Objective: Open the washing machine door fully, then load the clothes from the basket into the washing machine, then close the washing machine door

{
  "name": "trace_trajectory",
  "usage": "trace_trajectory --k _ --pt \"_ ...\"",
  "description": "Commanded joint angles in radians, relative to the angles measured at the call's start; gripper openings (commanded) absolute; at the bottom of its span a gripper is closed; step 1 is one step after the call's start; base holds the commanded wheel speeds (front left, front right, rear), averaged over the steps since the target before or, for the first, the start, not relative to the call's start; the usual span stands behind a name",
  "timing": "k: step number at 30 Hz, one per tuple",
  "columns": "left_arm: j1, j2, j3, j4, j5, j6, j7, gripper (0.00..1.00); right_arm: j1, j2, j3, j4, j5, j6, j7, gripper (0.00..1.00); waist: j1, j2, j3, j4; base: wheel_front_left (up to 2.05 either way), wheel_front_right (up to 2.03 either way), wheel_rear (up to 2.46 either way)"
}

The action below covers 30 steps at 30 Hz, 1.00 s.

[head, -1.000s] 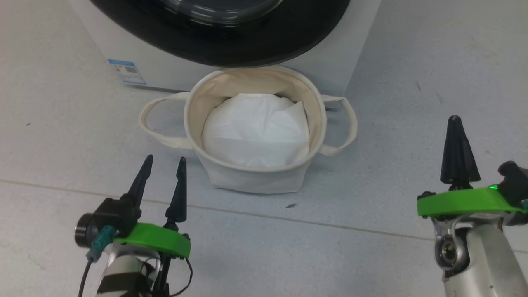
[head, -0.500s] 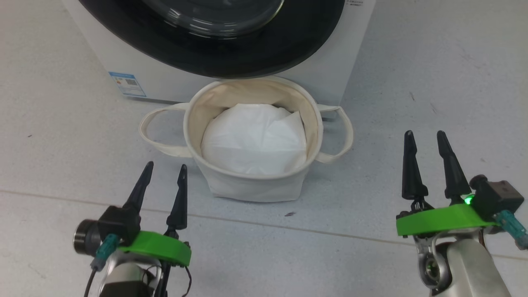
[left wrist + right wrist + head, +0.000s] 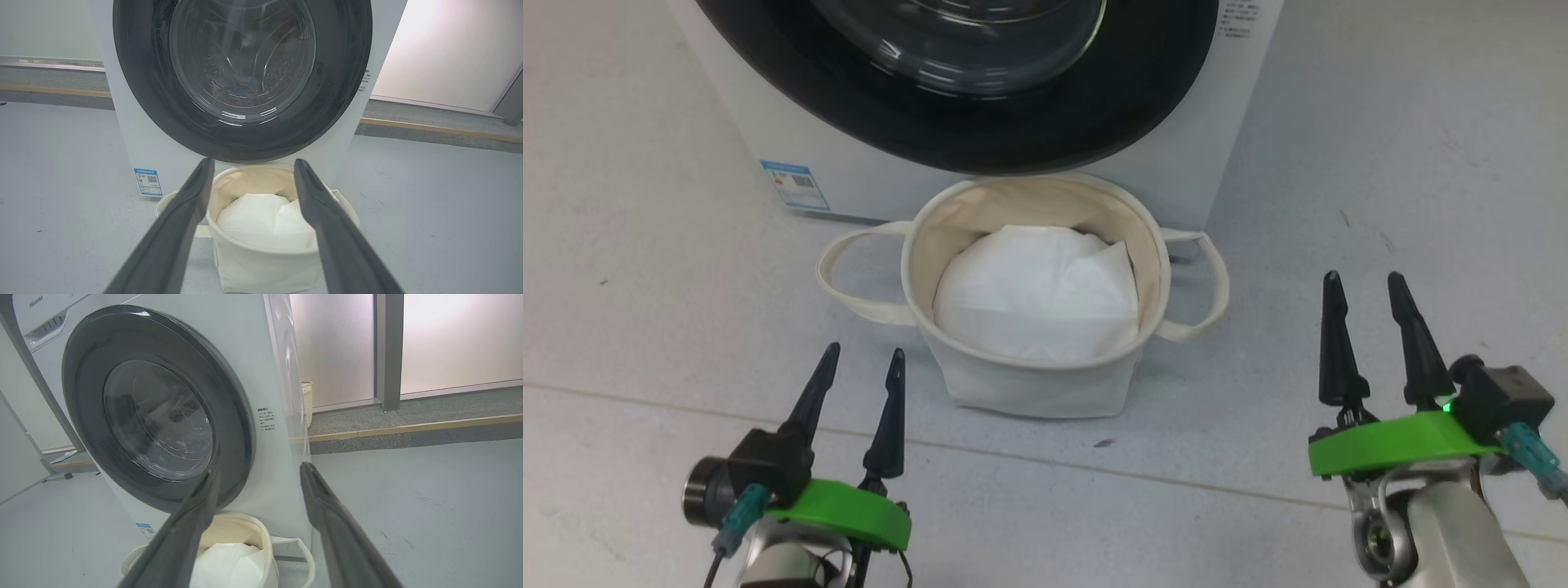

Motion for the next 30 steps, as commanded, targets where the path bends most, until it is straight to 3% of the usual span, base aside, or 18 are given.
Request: trace_trajectory --k 1,30 --pt "-0.003 0.016 0.019 -0.021 -0.004 -0.011 -0.012 1.00 0.024 0.001 0.014 -0.013 0.004 -0.001 0.002 1.00 0.0000 -0.0001 -0.031 0.003 0.00 0.00 0.00" --pt "0.068 0.016 -0.011 -0.010 0.007 -0.013 -0.012 1.00 0.077 0.001 0.003 0.046 0.020 -0.001 0.002 1.00 0.0000 -0.0001 -0.127 -0.022 0.00 0.00 0.00"
